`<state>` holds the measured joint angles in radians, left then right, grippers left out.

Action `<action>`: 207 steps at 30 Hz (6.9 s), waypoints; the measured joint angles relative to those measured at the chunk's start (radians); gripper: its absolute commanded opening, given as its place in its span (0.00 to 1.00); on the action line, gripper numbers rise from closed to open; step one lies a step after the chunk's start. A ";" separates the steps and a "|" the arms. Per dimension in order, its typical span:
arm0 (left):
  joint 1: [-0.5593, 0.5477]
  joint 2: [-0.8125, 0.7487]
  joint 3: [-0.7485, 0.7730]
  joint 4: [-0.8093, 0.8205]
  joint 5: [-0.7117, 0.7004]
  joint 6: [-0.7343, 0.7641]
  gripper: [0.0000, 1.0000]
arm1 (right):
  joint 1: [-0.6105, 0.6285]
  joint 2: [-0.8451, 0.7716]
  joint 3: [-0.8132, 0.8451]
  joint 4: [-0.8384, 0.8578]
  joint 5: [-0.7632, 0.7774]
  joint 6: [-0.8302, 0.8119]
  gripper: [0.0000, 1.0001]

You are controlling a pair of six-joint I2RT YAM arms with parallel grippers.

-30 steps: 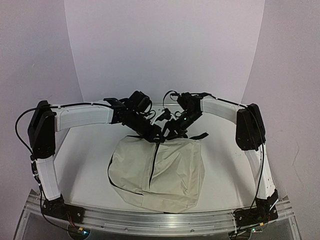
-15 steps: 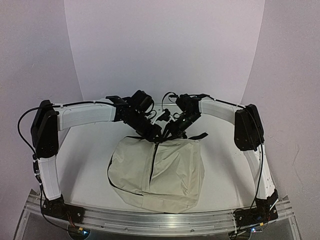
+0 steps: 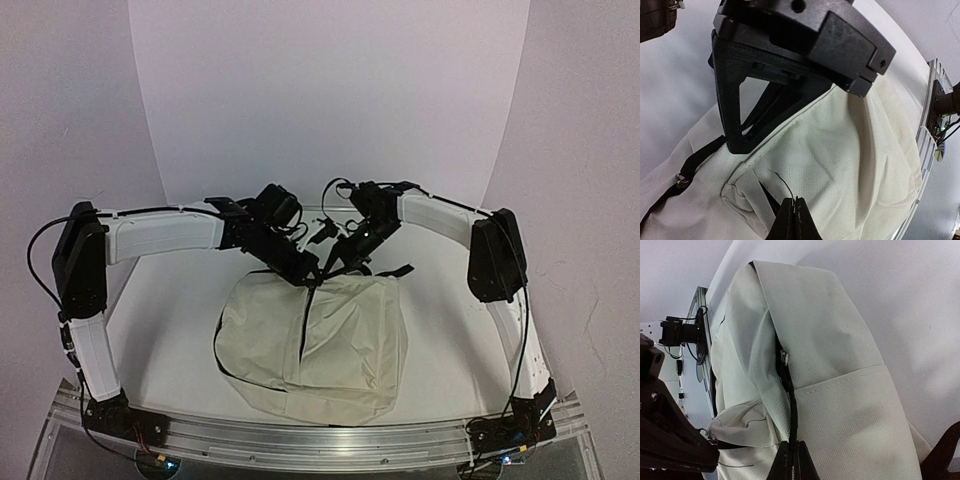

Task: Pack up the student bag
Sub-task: Zip the student bag at the center of the board, then adjust the student bag at the center of the board.

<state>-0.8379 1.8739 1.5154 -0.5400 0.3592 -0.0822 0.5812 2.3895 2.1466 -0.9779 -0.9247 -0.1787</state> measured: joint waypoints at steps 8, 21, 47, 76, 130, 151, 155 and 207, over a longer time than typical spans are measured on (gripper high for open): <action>-0.009 -0.008 -0.001 0.020 0.002 0.001 0.00 | -0.028 0.003 0.071 -0.010 0.030 0.069 0.00; -0.069 -0.012 -0.142 0.053 -0.002 -0.008 0.00 | -0.131 0.033 0.103 0.015 0.061 0.143 0.00; -0.179 -0.129 -0.364 0.187 -0.120 -0.112 0.17 | -0.183 0.050 0.136 0.011 0.078 0.158 0.00; 0.304 0.052 0.327 -0.265 -0.172 -0.233 1.00 | -0.209 -0.627 -0.508 0.161 0.307 0.109 0.92; 0.307 0.152 0.351 -0.373 -0.057 -0.251 0.86 | -0.261 -0.761 -0.729 0.178 0.259 0.240 0.95; 0.186 0.028 -0.087 -0.232 0.057 -0.350 0.27 | -0.242 -0.264 -0.540 0.177 0.109 0.279 0.71; 0.139 -0.025 -0.167 -0.206 0.056 -0.426 0.23 | -0.223 -0.187 -0.408 0.221 0.116 0.286 0.72; 0.262 0.114 0.380 -0.418 -0.152 -0.374 0.00 | -0.190 -0.296 -0.185 0.181 0.277 0.217 0.00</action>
<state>-0.5754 1.9876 1.8954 -0.9581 0.2073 -0.4566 0.3916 2.0933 1.9621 -0.7965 -0.6477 0.0387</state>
